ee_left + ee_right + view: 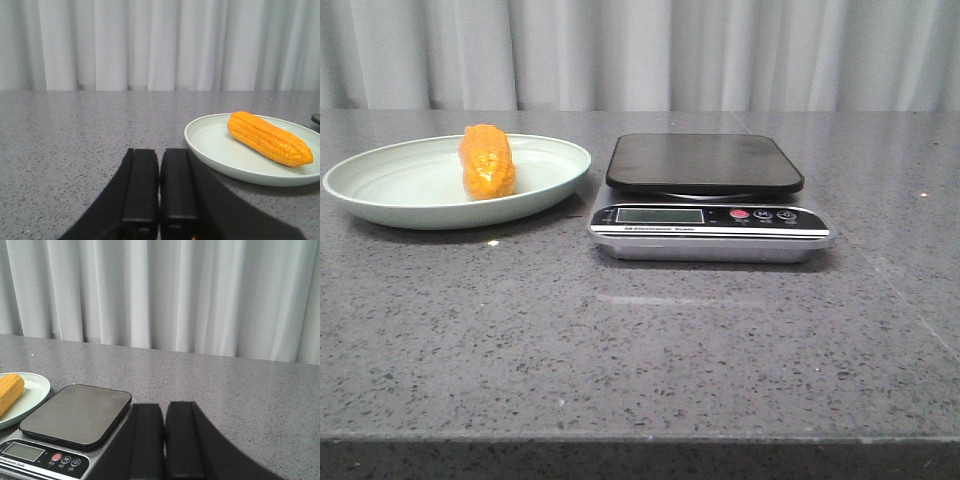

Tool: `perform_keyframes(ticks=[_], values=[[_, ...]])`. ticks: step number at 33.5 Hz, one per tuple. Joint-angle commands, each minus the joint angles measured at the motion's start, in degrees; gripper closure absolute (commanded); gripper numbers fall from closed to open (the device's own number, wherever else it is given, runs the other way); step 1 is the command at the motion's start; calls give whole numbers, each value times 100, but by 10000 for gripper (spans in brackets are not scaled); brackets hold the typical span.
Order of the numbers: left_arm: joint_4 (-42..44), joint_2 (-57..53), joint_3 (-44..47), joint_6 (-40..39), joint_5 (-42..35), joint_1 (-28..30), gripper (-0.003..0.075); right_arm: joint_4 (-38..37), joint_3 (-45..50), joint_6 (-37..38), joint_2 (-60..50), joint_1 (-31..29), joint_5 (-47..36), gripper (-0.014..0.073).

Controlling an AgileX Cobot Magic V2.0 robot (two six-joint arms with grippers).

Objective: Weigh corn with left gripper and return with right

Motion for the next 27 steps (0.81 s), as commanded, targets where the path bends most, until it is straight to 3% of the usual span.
perform_keyframes(ticks=[1, 19, 24, 27], values=[[-23, -125, 47, -48, -409, -31, 586, -18, -139, -39, 58, -40, -419, 424], [-23, -125, 47, -48, -409, -31, 586, -33, -82, -39, 58, -47, -478, 424], [-23, -125, 47, -48, -409, -31, 586, -744, 263, 0, 20, -428, -686, 424], [-23, -125, 47, -48, -409, -31, 586, -781, 542, 144, 5, -696, -878, 424]])
